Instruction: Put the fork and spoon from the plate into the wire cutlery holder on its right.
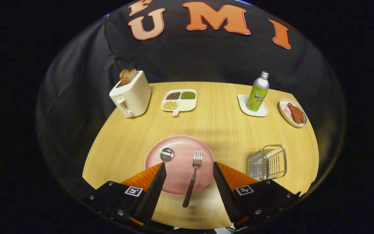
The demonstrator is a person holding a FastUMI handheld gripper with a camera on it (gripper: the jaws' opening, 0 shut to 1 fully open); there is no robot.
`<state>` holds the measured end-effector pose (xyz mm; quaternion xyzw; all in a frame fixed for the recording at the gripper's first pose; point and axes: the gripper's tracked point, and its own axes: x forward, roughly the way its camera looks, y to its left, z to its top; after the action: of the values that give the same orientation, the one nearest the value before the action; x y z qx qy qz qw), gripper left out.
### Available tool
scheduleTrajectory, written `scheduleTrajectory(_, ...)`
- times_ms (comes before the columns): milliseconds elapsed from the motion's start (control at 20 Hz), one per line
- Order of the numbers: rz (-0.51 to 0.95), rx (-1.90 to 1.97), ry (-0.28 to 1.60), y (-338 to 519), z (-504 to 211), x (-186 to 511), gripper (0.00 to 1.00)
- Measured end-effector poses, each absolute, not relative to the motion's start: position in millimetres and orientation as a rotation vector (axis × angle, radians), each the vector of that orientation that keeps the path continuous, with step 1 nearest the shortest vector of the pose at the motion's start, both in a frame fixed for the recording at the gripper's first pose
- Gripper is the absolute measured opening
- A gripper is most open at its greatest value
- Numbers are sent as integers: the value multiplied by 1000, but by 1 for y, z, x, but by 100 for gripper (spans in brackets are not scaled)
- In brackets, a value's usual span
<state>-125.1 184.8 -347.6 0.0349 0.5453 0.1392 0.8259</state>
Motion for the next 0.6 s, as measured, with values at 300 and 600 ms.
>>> scheduleTrajectory(300, 274, 24, 1324, 192, -414, -154, 70)
scheduleTrajectory(600, 254, -29, 1407, 195, -444, -174, 54)
